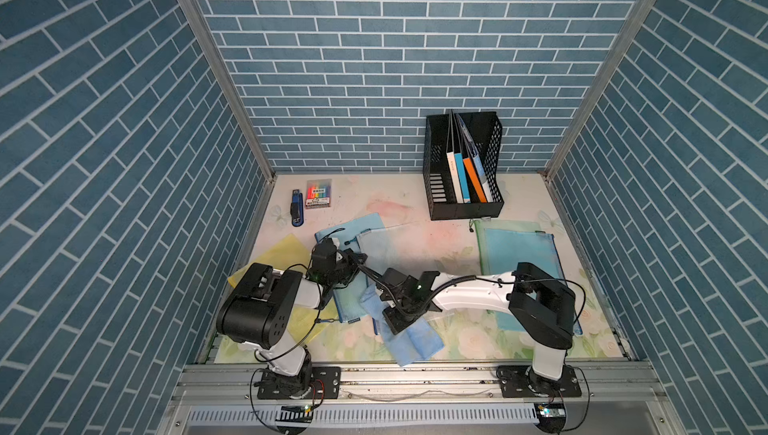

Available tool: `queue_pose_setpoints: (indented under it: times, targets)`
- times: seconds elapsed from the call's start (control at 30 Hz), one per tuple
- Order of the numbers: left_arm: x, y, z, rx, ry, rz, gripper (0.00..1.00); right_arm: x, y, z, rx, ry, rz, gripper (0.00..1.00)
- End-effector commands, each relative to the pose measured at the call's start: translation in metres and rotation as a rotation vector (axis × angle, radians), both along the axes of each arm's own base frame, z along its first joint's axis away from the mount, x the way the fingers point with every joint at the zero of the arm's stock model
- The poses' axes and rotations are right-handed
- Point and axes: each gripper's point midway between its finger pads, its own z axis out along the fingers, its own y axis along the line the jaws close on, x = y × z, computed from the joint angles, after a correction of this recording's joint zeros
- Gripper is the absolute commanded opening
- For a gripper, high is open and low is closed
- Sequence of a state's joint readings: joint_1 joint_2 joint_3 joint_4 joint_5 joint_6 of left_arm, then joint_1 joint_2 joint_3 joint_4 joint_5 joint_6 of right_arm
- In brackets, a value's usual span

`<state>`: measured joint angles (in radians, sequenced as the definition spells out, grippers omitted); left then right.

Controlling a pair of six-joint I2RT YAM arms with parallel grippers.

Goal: Wipe the document bag
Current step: Wipe the dirt from the document bag, then adjust the document bag at the center of the board.

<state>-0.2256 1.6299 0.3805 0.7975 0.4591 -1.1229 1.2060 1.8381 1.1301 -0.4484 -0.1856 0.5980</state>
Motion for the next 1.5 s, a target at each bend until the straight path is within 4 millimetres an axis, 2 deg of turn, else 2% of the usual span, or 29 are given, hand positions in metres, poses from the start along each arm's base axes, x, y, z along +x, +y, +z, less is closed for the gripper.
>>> queue_pose_setpoints:
  times: [0.0,0.23,0.4,0.53,0.6,0.67,0.9,1.0,1.07,1.2,1.3,1.37,1.47]
  targets:
    - [0.006,-0.001,0.006,0.022,-0.033,-0.028,0.00,0.010,-0.046,-0.002,-0.122,-0.031,-0.101,0.00]
    - [0.004,0.000,0.008,0.035,-0.041,-0.060,0.00,0.054,-0.110,-0.005,-0.239,-0.067,-0.288,0.00]
    - [0.002,-0.003,0.011,0.068,-0.048,-0.105,0.00,0.093,-0.128,0.004,-0.250,-0.093,-0.351,0.00]
    - [0.000,-0.004,0.014,0.094,-0.053,-0.130,0.00,0.122,-0.136,0.011,-0.256,-0.104,-0.376,0.00]
    - [-0.001,-0.005,0.015,0.098,-0.055,-0.146,0.00,0.138,-0.134,0.011,-0.266,-0.102,-0.383,0.00]
    - [-0.001,-0.006,0.016,0.094,-0.055,-0.154,0.00,0.153,-0.125,0.012,-0.272,-0.105,-0.367,0.00]
    - [-0.003,-0.009,0.025,0.094,-0.065,-0.174,0.00,0.206,-0.060,0.009,-0.207,-0.102,-0.304,0.00]
    - [-0.002,-0.009,0.039,0.099,-0.084,-0.179,0.00,0.226,-0.047,0.013,-0.187,-0.130,-0.309,0.00]
    - [-0.003,-0.010,0.052,0.102,-0.105,-0.193,0.00,0.240,-0.060,0.018,-0.229,-0.172,-0.335,0.00]
    - [-0.009,-0.006,0.079,0.170,-0.142,-0.216,0.00,0.259,-0.110,0.032,-0.299,-0.186,-0.404,0.00]
    - [-0.013,0.006,0.092,0.287,-0.125,-0.222,0.00,0.258,-0.137,0.058,-0.301,-0.232,-0.425,0.00]
    - [-0.013,0.015,0.106,0.367,-0.131,-0.211,0.00,0.252,-0.146,0.070,-0.287,-0.245,-0.436,0.00]
    - [-0.011,0.031,0.132,0.477,-0.142,-0.179,0.00,0.238,-0.151,0.073,-0.279,-0.219,-0.438,0.00]
